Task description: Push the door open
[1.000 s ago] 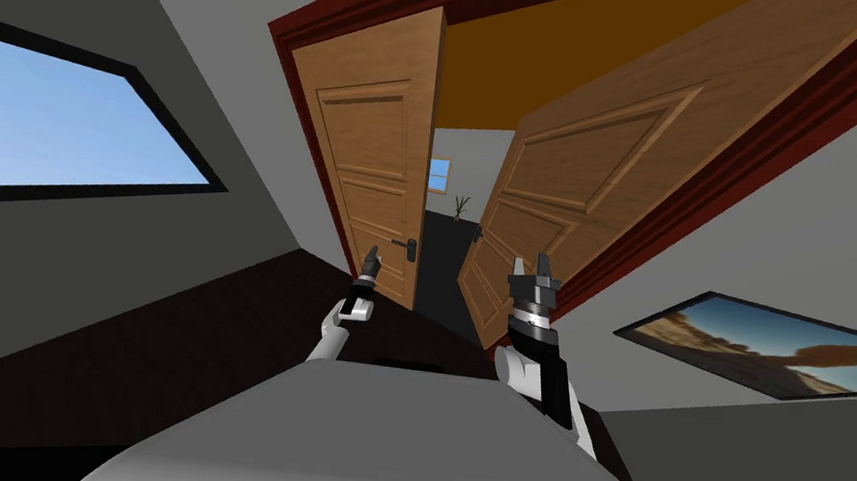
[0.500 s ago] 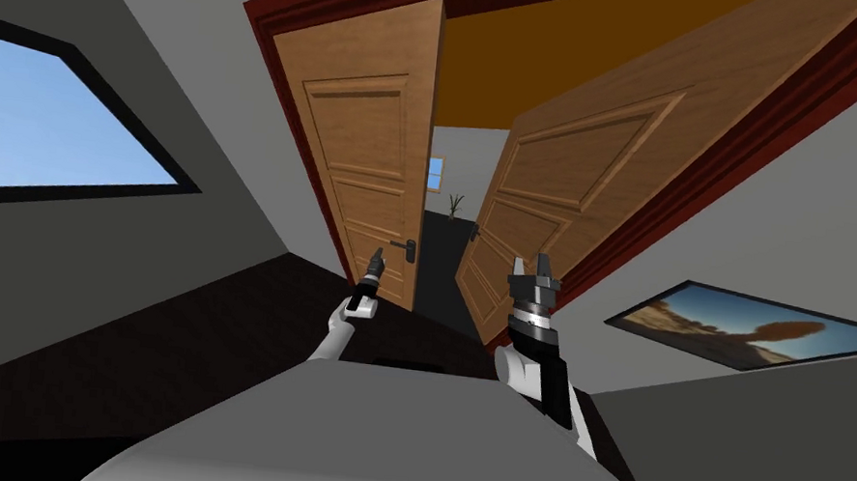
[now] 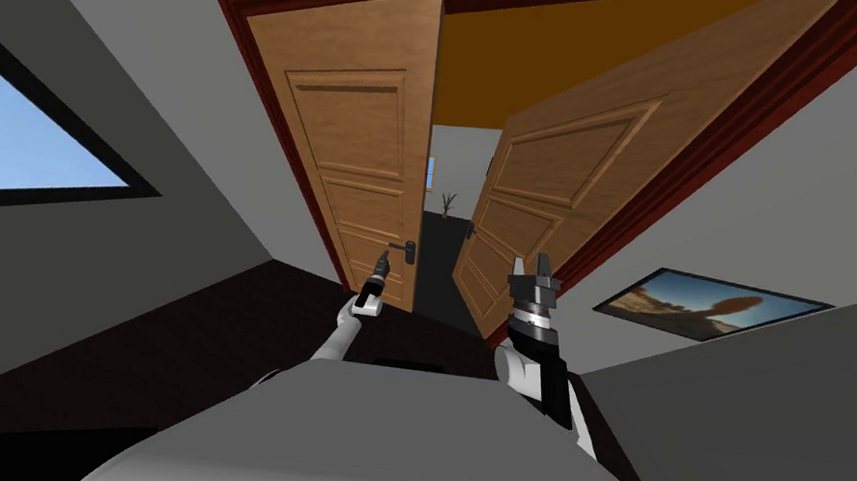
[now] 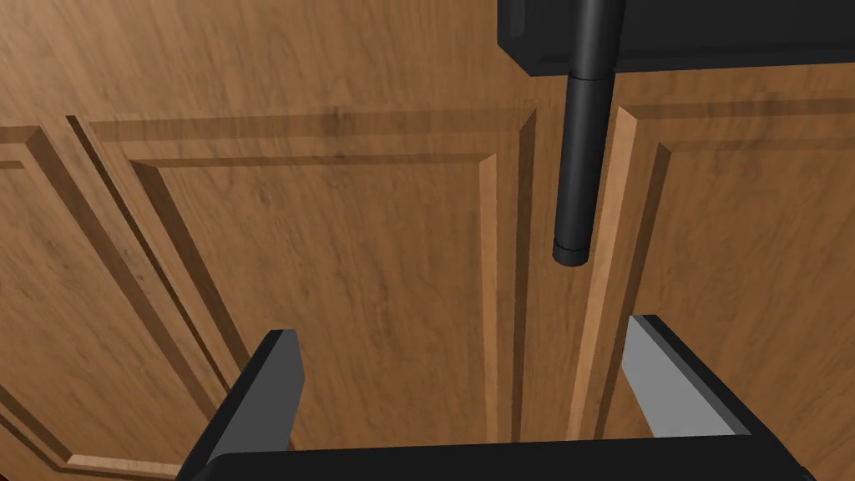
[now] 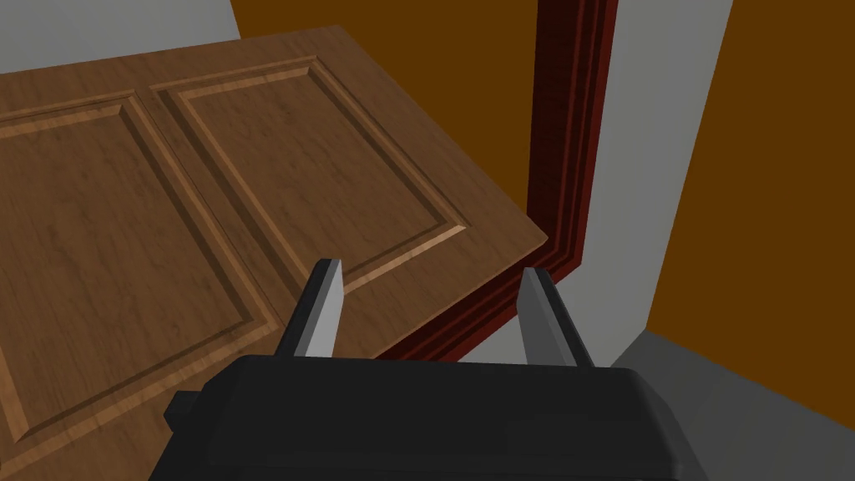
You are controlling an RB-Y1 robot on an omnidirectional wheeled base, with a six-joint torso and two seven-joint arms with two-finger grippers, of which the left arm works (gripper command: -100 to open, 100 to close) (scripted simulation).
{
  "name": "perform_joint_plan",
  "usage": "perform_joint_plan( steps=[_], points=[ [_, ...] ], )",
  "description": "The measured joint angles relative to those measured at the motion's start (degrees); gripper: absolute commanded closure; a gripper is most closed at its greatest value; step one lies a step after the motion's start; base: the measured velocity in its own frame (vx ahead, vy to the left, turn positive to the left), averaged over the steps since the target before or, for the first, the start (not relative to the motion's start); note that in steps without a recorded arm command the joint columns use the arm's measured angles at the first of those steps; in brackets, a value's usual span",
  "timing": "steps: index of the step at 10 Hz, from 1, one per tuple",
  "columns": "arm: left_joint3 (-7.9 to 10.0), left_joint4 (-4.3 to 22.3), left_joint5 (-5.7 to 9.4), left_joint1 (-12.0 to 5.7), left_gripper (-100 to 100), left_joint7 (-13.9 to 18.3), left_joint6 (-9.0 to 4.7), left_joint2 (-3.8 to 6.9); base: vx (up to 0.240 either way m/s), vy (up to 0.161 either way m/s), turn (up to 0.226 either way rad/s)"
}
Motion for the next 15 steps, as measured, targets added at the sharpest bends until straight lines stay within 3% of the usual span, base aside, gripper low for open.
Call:
perform_joint_plan(
  steps=[2,4,12,13,14,15],
  points=[
    [0.14,3.34,-0.28,-1.93,-100,-0.62,0.29,-1.01,0.005,0.134,-0.122],
    [0.11,5.85,-0.40,-3.60,-100,-0.67,0.94,-1.26,-0.007,0.109,-0.147],
    [0.07,14.43,-0.97,-8.53,-100,-1.28,2.25,-3.51,-0.007,0.100,-0.082],
    [0.09,14.60,-0.98,-8.62,-100,-1.32,2.24,-3.54,0.074,0.013,-0.018],
    [0.08,14.27,-0.94,-8.54,-100,-1.22,2.47,-2.41,0.162,-0.004,-0.024],
    [0.37,15.57,-0.86,-9.10,-100,-1.29,1.86,-1.42,0.189,-0.013,-0.019]
  ],
)
